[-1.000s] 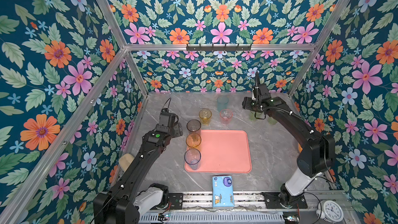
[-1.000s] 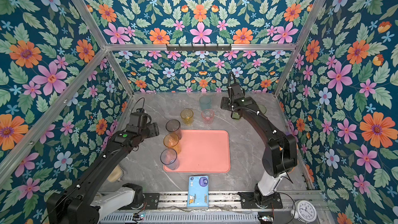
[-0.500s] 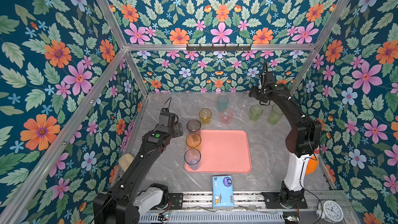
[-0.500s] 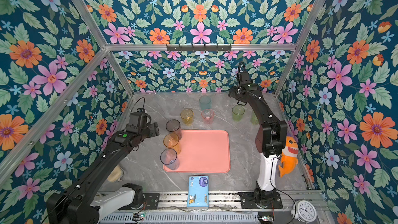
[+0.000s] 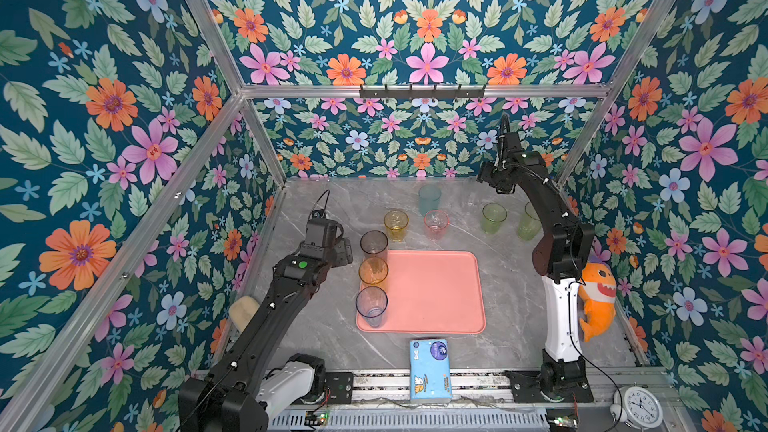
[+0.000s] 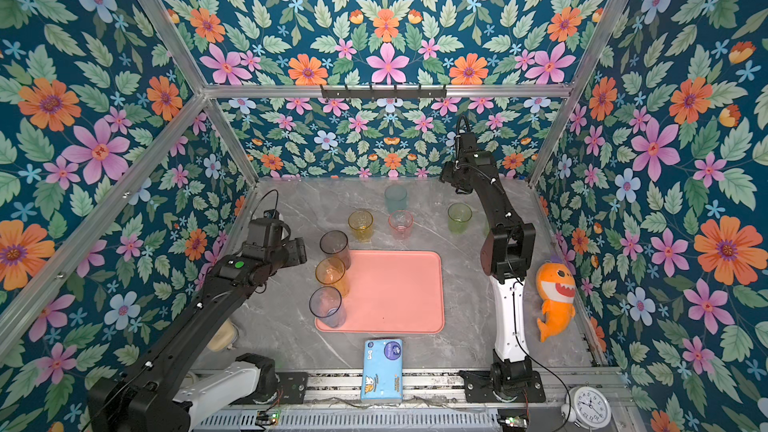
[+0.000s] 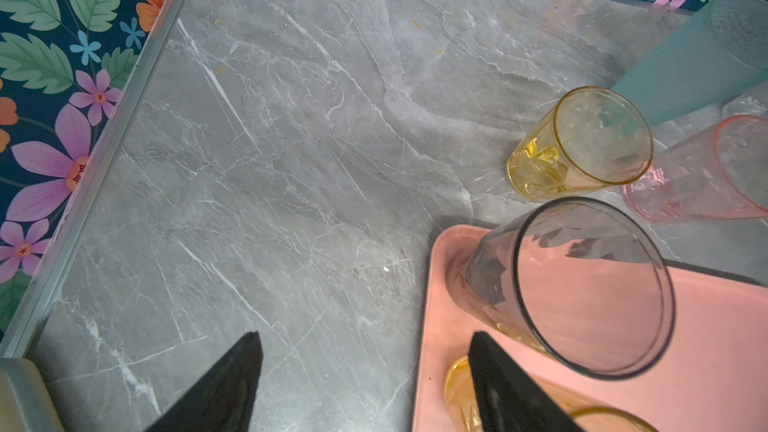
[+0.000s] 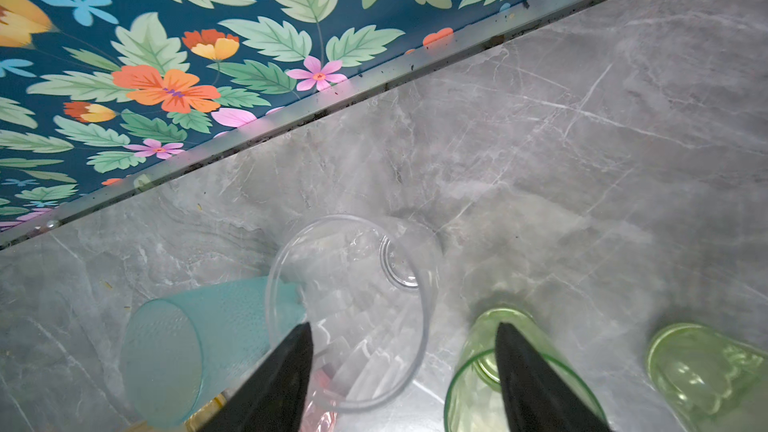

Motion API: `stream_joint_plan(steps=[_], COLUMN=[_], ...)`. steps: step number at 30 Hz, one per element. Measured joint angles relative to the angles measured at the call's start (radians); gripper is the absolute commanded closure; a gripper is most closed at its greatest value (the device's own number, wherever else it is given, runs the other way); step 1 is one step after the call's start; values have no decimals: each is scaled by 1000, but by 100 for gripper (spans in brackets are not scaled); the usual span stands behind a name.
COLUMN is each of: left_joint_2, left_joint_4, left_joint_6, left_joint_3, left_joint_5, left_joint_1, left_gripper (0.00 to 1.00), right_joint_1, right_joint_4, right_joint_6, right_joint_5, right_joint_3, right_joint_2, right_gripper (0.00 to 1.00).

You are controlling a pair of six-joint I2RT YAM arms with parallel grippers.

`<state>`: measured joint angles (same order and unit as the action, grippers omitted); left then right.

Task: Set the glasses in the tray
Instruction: 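Move the right gripper toward the far clear cup while the left holds still, then lower the right gripper onto the tall clear cup's rim and close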

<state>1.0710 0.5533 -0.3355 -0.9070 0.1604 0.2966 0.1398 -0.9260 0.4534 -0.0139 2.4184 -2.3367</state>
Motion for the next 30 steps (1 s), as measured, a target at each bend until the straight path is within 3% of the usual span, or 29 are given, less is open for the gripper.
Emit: stream_joint_plan(steps=[10, 30], left_joint_2=[3, 4], left_joint_4=[0, -6], left_joint_6=[3, 5], left_joint_3=[0, 9], left_joint_5=[-2, -27], left_joint_1=[0, 0], left_gripper=[19, 19], right_joint_1=[-2, -10], right_joint_4=[-22, -26], right_joint_6=[-12, -30], right_joint_5=[-9, -43], right_joint_3=[66, 74], right_joint_2=[-73, -117], right_gripper=[42, 78])
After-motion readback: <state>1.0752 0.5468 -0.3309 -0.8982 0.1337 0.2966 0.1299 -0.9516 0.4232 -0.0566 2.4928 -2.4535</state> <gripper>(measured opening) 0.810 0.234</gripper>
